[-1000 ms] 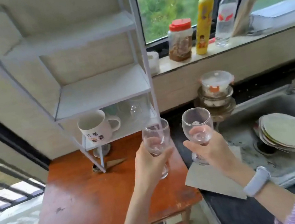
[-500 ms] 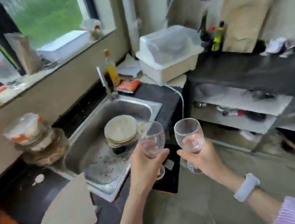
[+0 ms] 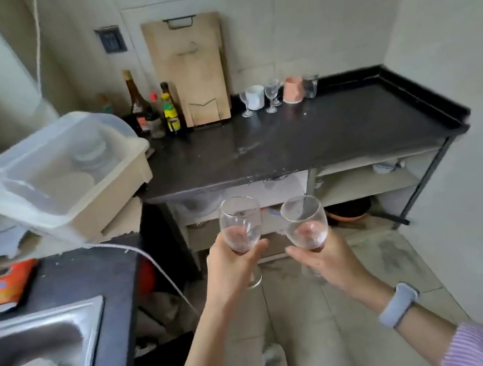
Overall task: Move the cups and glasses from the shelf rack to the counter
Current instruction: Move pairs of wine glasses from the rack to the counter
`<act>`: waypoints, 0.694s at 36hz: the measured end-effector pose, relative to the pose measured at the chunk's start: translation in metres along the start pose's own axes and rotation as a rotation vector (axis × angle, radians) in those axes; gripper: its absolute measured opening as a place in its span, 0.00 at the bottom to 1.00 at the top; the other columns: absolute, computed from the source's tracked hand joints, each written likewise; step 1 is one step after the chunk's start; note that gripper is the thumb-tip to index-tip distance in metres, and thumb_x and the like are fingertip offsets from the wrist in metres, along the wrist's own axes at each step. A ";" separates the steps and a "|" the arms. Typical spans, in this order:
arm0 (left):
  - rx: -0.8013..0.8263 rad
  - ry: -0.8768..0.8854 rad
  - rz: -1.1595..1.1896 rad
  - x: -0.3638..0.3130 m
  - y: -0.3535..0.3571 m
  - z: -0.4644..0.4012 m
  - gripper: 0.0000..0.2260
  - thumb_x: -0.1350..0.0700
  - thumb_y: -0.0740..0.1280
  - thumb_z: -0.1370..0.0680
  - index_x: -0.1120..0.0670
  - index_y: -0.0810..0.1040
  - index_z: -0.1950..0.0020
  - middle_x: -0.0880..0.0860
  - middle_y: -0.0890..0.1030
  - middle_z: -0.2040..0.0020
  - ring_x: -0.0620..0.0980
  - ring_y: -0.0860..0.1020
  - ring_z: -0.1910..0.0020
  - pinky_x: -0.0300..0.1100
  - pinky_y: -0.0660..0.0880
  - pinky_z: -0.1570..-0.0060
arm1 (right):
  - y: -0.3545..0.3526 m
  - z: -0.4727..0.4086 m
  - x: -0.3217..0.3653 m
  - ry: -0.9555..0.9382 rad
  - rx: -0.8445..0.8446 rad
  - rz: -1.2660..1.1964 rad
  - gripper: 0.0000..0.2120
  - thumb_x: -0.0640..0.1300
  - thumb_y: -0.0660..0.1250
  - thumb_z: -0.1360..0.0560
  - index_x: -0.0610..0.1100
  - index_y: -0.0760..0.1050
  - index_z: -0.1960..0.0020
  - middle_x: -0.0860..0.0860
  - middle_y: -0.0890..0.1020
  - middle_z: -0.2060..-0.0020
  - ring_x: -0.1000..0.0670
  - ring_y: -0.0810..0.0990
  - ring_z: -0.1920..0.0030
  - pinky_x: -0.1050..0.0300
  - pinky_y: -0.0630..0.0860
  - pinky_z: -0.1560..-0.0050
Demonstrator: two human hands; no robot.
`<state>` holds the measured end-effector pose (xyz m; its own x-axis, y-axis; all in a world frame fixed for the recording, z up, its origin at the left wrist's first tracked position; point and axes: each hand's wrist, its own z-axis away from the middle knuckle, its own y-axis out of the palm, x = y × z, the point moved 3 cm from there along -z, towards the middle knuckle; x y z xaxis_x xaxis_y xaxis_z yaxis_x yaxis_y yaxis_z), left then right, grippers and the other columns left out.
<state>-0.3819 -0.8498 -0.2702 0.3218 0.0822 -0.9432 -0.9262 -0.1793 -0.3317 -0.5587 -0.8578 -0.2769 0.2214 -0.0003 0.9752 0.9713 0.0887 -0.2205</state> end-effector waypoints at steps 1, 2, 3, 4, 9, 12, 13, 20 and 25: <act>0.021 0.002 0.002 -0.001 0.007 -0.022 0.12 0.53 0.75 0.33 0.43 0.73 0.59 0.41 0.79 0.61 0.33 0.77 0.62 0.26 0.71 0.61 | -0.005 -0.018 0.000 -0.002 -0.010 0.005 0.15 0.37 0.71 0.31 0.50 0.67 0.64 0.60 0.70 0.74 0.62 0.71 0.76 0.70 0.62 0.70; 0.039 0.004 0.007 -0.004 0.013 -0.045 0.12 0.53 0.75 0.33 0.44 0.73 0.59 0.42 0.80 0.61 0.33 0.77 0.62 0.27 0.72 0.61 | -0.010 -0.037 0.000 -0.001 -0.022 0.012 0.13 0.37 0.71 0.31 0.48 0.68 0.63 0.58 0.71 0.73 0.62 0.71 0.75 0.68 0.63 0.69; 0.057 0.008 0.007 -0.006 0.019 -0.068 0.11 0.53 0.75 0.33 0.44 0.74 0.59 0.42 0.80 0.61 0.36 0.78 0.61 0.29 0.73 0.60 | -0.014 -0.056 0.001 -0.001 -0.041 0.009 0.11 0.37 0.71 0.30 0.46 0.69 0.61 0.56 0.71 0.71 0.62 0.71 0.74 0.67 0.64 0.68; 0.076 0.017 0.003 -0.009 0.024 -0.092 0.10 0.52 0.75 0.32 0.44 0.74 0.59 0.43 0.81 0.61 0.39 0.79 0.60 0.31 0.73 0.59 | -0.018 -0.076 0.001 -0.005 -0.064 0.007 0.10 0.37 0.71 0.30 0.44 0.70 0.59 0.55 0.72 0.70 0.61 0.72 0.72 0.67 0.65 0.67; 0.109 0.065 -0.036 -0.025 0.046 -0.199 0.13 0.50 0.75 0.33 0.43 0.72 0.57 0.42 0.80 0.61 0.40 0.79 0.60 0.33 0.73 0.61 | -0.038 -0.168 0.006 0.007 -0.138 0.045 0.09 0.38 0.72 0.31 0.44 0.71 0.61 0.56 0.75 0.70 0.60 0.73 0.68 0.66 0.68 0.64; 0.122 0.073 -0.037 -0.031 0.064 -0.252 0.13 0.51 0.75 0.33 0.43 0.71 0.58 0.42 0.79 0.59 0.43 0.79 0.59 0.40 0.75 0.58 | -0.051 -0.216 0.002 0.027 -0.173 0.042 0.10 0.37 0.71 0.31 0.45 0.71 0.64 0.59 0.76 0.76 0.62 0.73 0.73 0.71 0.67 0.69; 0.133 0.074 -0.038 -0.033 0.071 -0.268 0.13 0.51 0.75 0.33 0.43 0.72 0.57 0.42 0.79 0.59 0.44 0.79 0.58 0.40 0.76 0.58 | -0.055 -0.231 0.000 0.034 -0.183 0.036 0.10 0.37 0.71 0.31 0.46 0.71 0.64 0.59 0.75 0.77 0.62 0.72 0.74 0.70 0.67 0.70; 0.243 0.016 -0.016 -0.039 0.137 -0.372 0.14 0.54 0.74 0.31 0.51 0.74 0.49 0.48 0.80 0.57 0.41 0.79 0.65 0.33 0.73 0.65 | -0.095 -0.326 -0.028 0.090 -0.243 0.000 0.10 0.41 0.72 0.31 0.50 0.71 0.61 0.61 0.77 0.73 0.64 0.75 0.70 0.73 0.69 0.66; 0.236 -0.067 0.009 -0.034 0.186 -0.444 0.18 0.53 0.75 0.32 0.53 0.73 0.46 0.49 0.79 0.54 0.50 0.78 0.54 0.39 0.73 0.57 | -0.125 -0.405 -0.056 0.119 -0.262 -0.003 0.10 0.43 0.72 0.31 0.50 0.73 0.54 0.58 0.78 0.66 0.63 0.78 0.65 0.75 0.71 0.64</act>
<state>-0.4779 -1.3213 -0.3078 0.3067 0.1481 -0.9402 -0.9518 0.0532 -0.3021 -0.6575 -1.2722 -0.3116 0.2116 -0.1187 0.9701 0.9579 -0.1717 -0.2299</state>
